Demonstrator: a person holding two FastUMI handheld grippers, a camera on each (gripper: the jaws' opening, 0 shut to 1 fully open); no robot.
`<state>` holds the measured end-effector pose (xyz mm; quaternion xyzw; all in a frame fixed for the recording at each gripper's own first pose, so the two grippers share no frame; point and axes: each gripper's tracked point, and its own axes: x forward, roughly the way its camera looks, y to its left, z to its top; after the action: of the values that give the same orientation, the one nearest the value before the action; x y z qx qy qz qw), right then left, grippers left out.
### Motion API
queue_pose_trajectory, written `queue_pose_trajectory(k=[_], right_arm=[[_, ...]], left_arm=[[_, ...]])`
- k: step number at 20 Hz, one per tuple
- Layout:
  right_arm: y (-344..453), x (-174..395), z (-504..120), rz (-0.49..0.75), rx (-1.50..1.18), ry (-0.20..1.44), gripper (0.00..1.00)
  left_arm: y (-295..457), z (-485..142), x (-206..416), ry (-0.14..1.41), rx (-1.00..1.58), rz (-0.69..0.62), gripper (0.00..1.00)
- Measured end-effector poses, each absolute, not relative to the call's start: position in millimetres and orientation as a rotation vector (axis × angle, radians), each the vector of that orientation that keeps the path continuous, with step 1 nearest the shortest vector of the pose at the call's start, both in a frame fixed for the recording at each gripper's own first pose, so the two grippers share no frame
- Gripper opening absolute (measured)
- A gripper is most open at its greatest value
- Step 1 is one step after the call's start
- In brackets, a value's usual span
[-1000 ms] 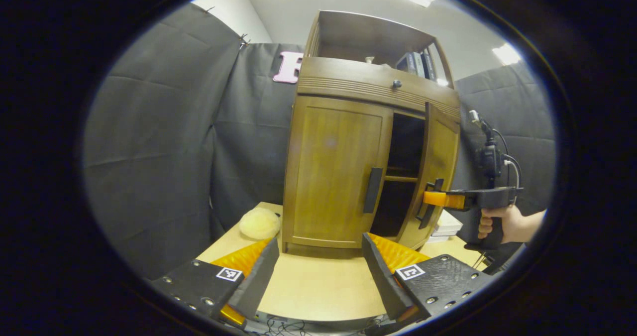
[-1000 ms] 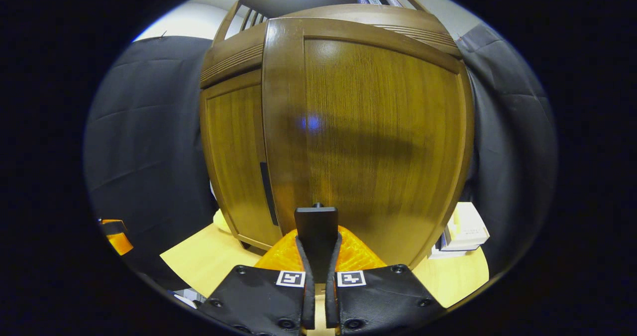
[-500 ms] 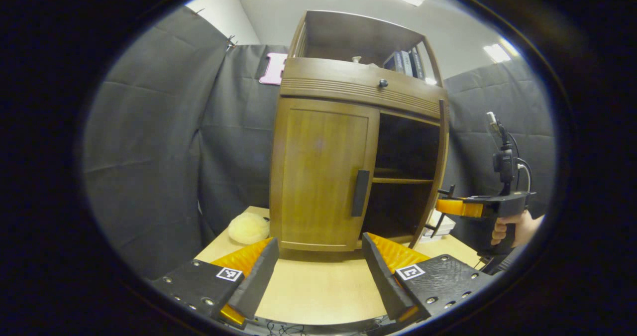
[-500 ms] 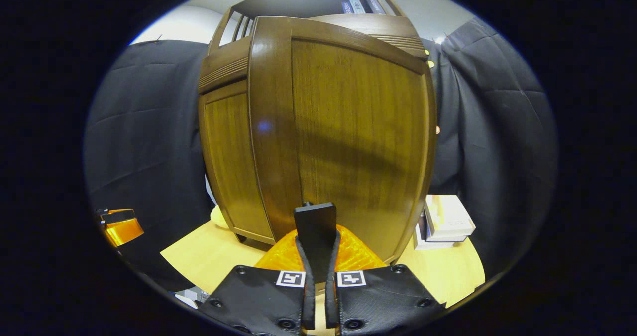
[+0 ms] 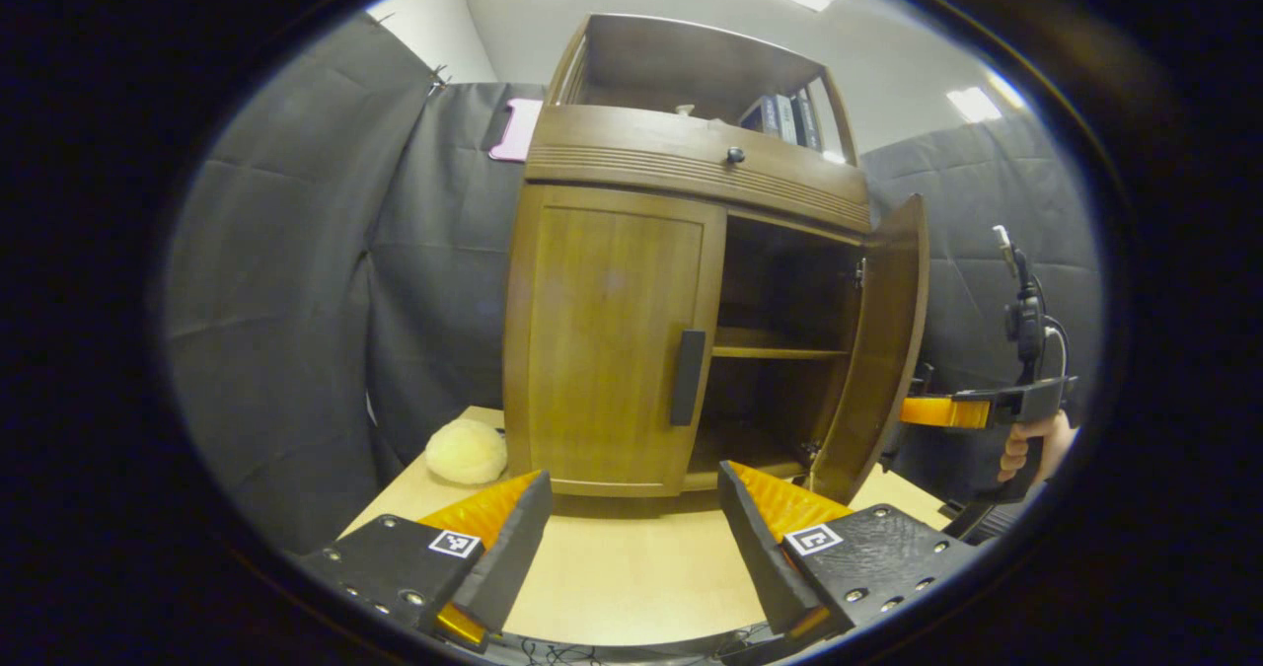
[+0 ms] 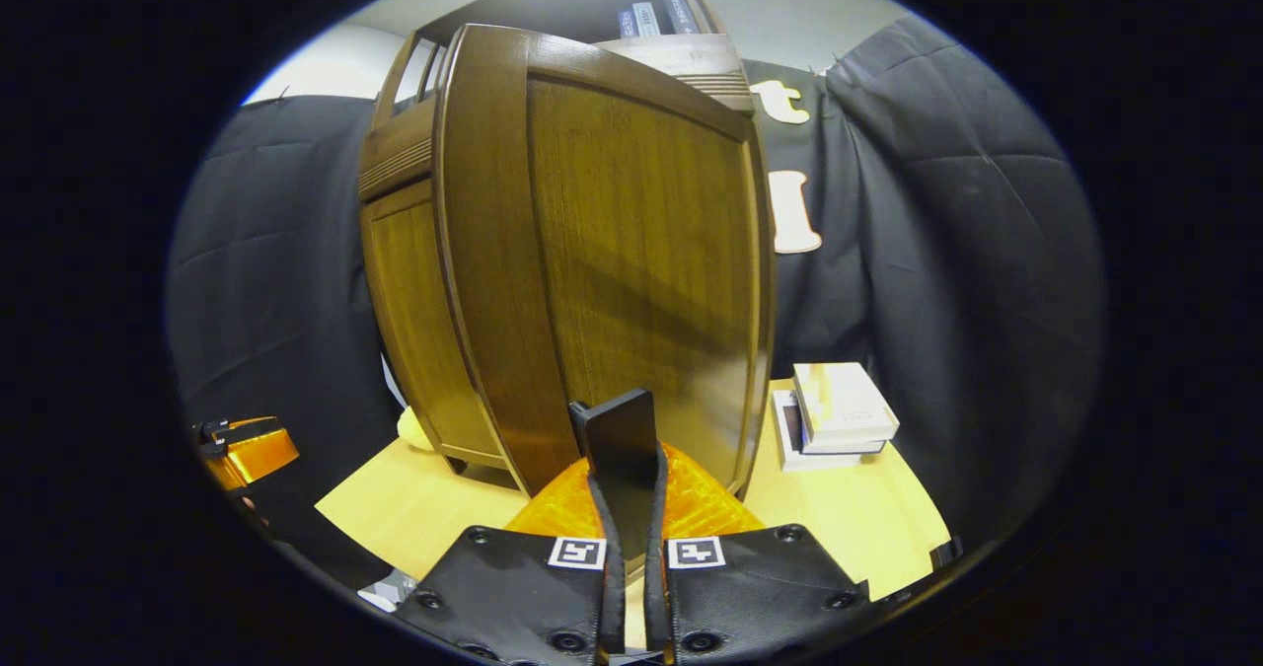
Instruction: Open the right door of the double-door shoe cabinet with the right hand, and open the left door with the left hand.
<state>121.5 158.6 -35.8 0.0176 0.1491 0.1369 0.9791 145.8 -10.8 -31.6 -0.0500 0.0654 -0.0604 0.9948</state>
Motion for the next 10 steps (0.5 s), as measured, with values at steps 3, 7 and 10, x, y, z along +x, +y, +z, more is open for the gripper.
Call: queue_pose_trajectory(k=[3,7,10], right_arm=[[158.1,120.6,-33.3,0.262,0.053,0.303,0.09],[153.0,122.7,-32.4,0.256,0.033,0.281,0.09],[141.7,122.5,-33.9,0.282,0.042,0.271,0.09]], left_arm=[[-11.5,-35.6,159.5,0.134,-0.082,-0.133,0.96],[-17.7,-36.6,173.8,0.145,-0.092,-0.145,0.95],[-15.6,-38.4,182.5,0.159,-0.085,-0.143,0.96]])
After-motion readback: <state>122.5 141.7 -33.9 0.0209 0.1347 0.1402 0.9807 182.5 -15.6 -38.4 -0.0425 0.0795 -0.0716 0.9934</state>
